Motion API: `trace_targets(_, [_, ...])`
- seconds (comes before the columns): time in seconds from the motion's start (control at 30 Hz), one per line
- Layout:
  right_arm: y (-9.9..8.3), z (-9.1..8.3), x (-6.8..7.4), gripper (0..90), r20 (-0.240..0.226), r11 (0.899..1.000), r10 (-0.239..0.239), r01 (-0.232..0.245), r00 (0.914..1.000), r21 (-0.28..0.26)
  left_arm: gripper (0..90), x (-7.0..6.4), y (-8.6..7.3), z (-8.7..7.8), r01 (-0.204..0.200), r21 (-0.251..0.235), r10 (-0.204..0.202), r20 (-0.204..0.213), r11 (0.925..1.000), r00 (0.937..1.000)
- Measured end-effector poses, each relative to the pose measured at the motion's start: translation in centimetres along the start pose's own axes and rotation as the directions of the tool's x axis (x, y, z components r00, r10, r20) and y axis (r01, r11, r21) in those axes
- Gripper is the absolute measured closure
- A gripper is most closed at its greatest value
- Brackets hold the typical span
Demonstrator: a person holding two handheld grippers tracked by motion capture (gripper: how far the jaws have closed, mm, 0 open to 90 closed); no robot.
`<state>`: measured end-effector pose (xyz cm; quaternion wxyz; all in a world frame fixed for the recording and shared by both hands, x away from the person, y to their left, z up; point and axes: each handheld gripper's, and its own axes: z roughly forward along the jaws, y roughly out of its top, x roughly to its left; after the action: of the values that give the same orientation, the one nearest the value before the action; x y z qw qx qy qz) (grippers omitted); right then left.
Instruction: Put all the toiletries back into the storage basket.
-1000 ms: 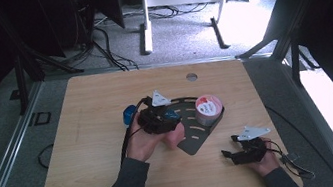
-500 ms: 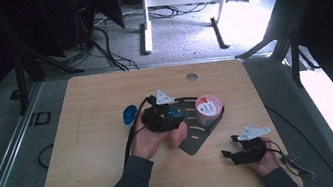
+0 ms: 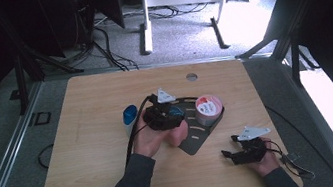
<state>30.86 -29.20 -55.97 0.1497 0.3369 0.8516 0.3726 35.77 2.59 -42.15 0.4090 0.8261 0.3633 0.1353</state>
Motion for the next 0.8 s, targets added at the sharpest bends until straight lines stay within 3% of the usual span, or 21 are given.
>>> trace_targets(0.8, [0.0,0.0,0.0,25.7,0.001,1.000,0.001,-0.001,1.0000,0.000,52.6,0.5,0.9,1.3,0.015,-0.016,-0.015,-0.021,0.9998,0.9997])
